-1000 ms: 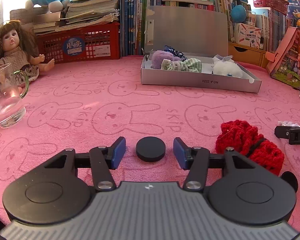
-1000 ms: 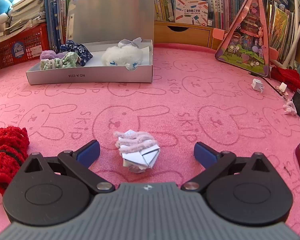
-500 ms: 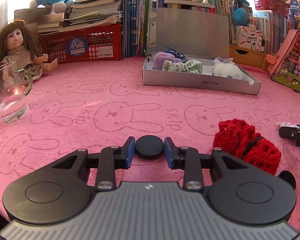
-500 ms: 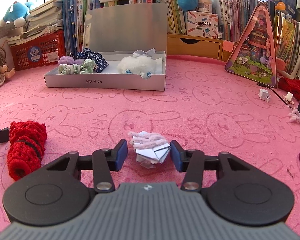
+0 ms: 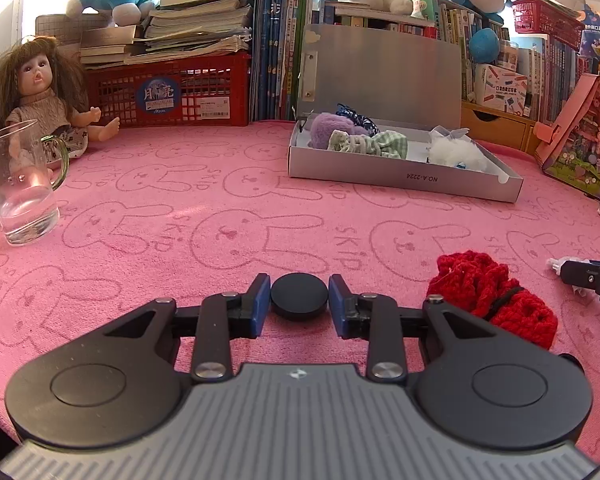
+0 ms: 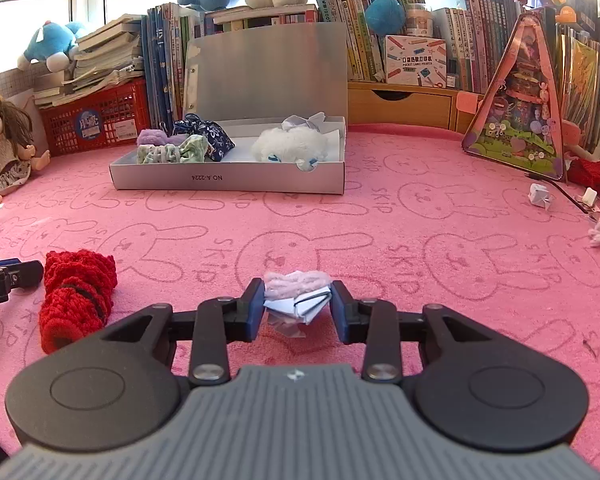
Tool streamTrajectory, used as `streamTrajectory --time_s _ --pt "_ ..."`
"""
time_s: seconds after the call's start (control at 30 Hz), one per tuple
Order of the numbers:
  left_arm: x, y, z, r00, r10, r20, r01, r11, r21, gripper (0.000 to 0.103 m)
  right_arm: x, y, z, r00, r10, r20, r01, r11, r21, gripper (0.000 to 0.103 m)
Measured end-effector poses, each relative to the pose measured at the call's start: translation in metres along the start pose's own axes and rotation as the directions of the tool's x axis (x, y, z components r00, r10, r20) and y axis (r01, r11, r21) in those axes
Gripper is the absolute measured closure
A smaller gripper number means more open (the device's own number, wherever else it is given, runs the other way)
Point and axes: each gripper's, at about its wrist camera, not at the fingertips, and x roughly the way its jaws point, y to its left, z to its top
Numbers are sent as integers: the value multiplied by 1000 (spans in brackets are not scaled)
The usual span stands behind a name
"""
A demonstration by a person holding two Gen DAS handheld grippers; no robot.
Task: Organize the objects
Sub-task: 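Carry the black lid and paper bundle over the silver box with both grippers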
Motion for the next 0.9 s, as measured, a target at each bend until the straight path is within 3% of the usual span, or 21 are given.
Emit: streamTrajectory --time_s 0.1,0.47,0.73,0.9 --pt "0 -1 1 1000 -5 1 5 1000 1 66 -3 -6 0 999 38 8 -38 999 33 63" --pt "6 -6 9 999 -11 -32 11 1000 13 66 -2 -10 2 999 36 7 -36 997 67 62" --pt "4 -14 29 999 -35 3 34 999 38 66 -5 -24 10 996 89 16 -90 979 182 63" --pt "6 -16 42 999 -50 11 50 998 36 66 -11 -21 22 994 87 62 -96 982 164 63"
